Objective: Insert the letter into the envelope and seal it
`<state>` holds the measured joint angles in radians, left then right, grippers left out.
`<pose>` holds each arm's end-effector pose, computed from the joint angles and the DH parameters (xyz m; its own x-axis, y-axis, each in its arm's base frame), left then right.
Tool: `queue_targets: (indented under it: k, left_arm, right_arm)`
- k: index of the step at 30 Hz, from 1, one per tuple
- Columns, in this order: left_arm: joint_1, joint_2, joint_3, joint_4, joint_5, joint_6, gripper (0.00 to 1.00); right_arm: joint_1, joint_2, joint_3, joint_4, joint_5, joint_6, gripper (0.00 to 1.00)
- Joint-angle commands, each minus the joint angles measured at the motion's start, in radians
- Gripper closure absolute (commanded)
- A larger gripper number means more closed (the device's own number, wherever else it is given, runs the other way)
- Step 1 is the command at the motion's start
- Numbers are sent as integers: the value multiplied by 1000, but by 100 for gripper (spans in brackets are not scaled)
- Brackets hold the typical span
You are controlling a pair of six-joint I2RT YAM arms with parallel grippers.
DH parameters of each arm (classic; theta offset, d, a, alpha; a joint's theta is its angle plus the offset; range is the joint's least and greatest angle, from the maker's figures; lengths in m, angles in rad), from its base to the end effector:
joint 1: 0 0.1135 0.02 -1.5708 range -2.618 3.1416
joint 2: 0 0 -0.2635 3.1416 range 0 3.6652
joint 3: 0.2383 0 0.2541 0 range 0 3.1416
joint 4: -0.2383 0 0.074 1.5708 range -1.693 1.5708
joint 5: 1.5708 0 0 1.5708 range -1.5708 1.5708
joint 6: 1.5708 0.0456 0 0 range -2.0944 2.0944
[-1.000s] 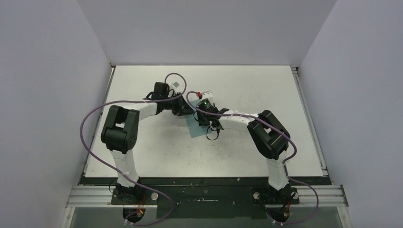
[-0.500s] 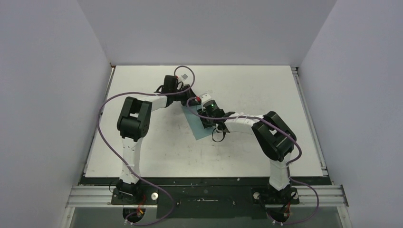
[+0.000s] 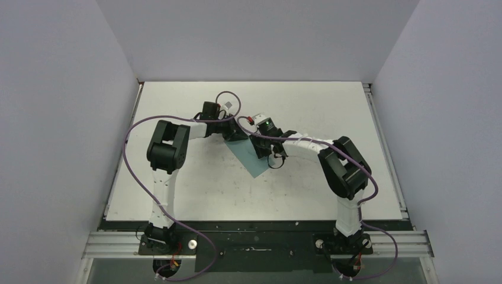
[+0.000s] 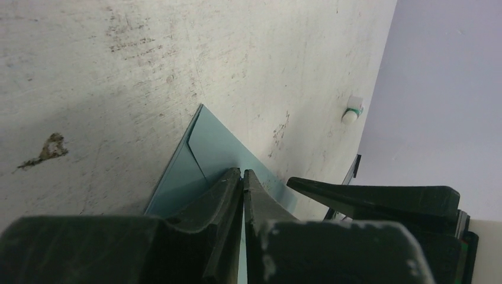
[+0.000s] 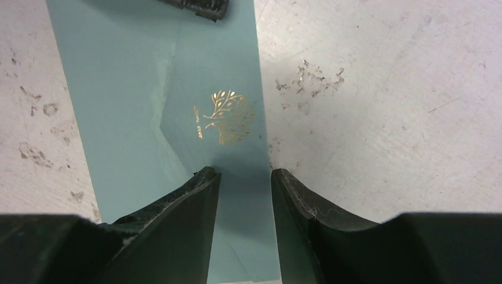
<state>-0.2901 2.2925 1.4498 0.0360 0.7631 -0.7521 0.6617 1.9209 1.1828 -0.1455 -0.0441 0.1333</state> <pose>0.4482 -0.1667 0.0897 -0.9595 -0.2288 -0.1643 0.0129 0.5469 -0.8371 0.3216 0.2530 0.1468 -0.6890 -0.3683 -0.6242 -0.5492 0.8273 0.1181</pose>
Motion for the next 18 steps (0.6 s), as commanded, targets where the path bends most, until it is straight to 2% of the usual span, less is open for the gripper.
queue_targets:
  k: [1,4,9,18]
  left_arm:
    - [10,9,-54,-81,-43,36,95]
    - [11,14,-63,-80,-48,25,96]
    - [11,15,-59,-95,-59,19,97]
    - [12,28,-61,-101,-60,17,99]
  right_arm:
    - [9,51,149,-162,-5,77,61]
    - [35,93,222,-176,30,140,64]
    - [65,173,301,-191,116,204,74]
    - [77,243,348,-203,189,257,87]
